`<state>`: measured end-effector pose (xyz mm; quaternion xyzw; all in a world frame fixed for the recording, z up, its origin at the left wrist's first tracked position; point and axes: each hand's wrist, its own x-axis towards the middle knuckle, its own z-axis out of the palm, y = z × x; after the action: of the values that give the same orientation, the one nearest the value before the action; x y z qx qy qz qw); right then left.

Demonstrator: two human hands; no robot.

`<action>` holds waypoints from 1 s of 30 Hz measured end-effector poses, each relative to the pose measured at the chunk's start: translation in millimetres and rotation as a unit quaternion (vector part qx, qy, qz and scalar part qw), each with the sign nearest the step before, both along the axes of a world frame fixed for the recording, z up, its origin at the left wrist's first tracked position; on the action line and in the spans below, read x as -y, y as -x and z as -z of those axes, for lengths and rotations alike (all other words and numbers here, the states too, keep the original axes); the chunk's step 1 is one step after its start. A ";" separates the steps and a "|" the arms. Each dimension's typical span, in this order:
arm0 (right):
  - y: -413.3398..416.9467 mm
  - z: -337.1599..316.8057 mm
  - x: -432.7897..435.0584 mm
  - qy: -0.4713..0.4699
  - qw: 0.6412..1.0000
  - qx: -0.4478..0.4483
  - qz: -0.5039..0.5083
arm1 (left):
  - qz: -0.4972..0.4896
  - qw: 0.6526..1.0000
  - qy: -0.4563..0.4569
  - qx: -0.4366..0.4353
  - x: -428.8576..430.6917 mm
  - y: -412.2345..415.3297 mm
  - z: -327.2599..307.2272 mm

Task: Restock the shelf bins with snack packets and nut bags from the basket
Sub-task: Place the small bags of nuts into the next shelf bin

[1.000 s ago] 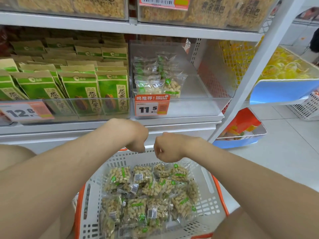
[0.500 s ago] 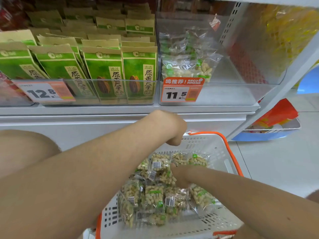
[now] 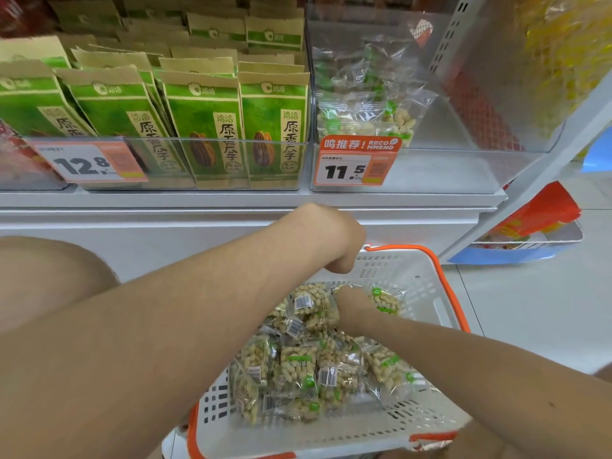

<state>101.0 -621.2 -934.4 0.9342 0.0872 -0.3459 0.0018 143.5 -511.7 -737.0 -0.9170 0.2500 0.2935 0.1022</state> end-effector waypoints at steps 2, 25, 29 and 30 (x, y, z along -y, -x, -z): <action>0.9 1.0 1.7 0.011 0.999 0.004 -0.043 | 0.006 1.000 -0.002 -0.001 0.3 1.2 1.9; -29.7 -102.7 -3.3 -0.485 0.708 0.030 0.513 | -0.035 0.997 0.012 -0.065 -14.6 -3.7 10.6; -30.8 -127.9 5.1 -0.474 0.712 0.149 0.496 | -0.051 0.990 0.121 0.054 -15.4 -6.8 2.3; -31.6 -134.6 7.8 -0.454 0.733 0.207 0.463 | -0.065 0.984 0.151 0.070 -16.0 -8.5 -2.6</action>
<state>132.6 -628.9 -799.8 0.7971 -0.2116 -0.0211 -0.5651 152.0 -495.6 -734.4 -0.9545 0.2239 0.1931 -0.0393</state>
